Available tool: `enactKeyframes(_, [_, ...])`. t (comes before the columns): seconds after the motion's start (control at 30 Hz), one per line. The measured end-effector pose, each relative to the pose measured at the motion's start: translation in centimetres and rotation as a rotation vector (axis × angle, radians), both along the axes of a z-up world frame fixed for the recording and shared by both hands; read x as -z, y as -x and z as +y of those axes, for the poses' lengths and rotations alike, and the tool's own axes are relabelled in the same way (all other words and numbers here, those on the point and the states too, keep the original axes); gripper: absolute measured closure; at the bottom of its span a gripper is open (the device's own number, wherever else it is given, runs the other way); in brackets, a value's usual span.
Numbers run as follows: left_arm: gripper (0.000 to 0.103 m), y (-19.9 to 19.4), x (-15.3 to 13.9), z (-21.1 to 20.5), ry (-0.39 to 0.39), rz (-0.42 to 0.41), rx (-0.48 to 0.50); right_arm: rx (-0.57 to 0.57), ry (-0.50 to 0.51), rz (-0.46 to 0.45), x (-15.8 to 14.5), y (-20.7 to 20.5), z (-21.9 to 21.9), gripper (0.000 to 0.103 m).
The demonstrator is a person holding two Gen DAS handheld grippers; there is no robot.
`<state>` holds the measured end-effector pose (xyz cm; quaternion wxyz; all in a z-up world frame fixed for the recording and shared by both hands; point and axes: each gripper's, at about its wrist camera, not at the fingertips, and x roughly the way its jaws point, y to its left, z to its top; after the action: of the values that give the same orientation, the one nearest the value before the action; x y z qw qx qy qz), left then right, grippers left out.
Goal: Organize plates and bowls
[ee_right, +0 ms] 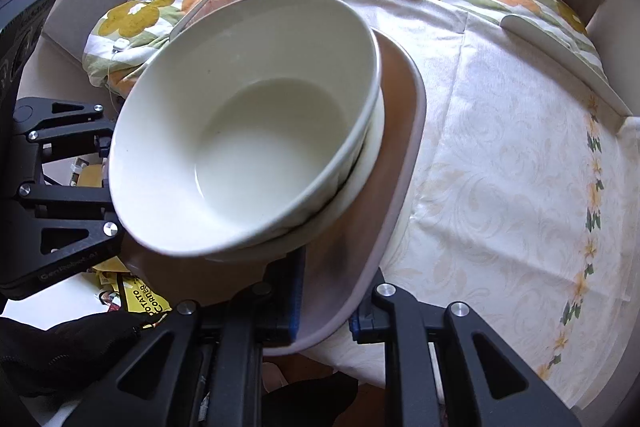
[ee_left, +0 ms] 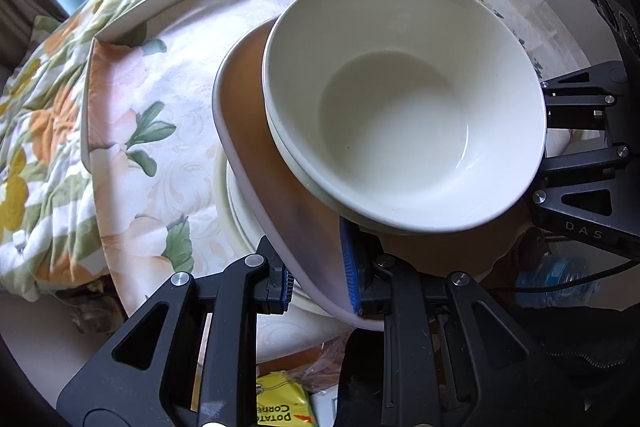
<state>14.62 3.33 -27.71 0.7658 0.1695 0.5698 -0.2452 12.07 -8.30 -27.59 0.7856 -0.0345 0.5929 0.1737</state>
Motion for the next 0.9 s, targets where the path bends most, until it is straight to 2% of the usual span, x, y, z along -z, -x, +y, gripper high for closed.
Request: enactKeyframes(0.9, [0.085, 0.2, 1.1, 0.5, -0.03, 0.007, -0.02, 0.049, -0.011, 0.026, 1.1, 0.1, 0.3, 0.087])
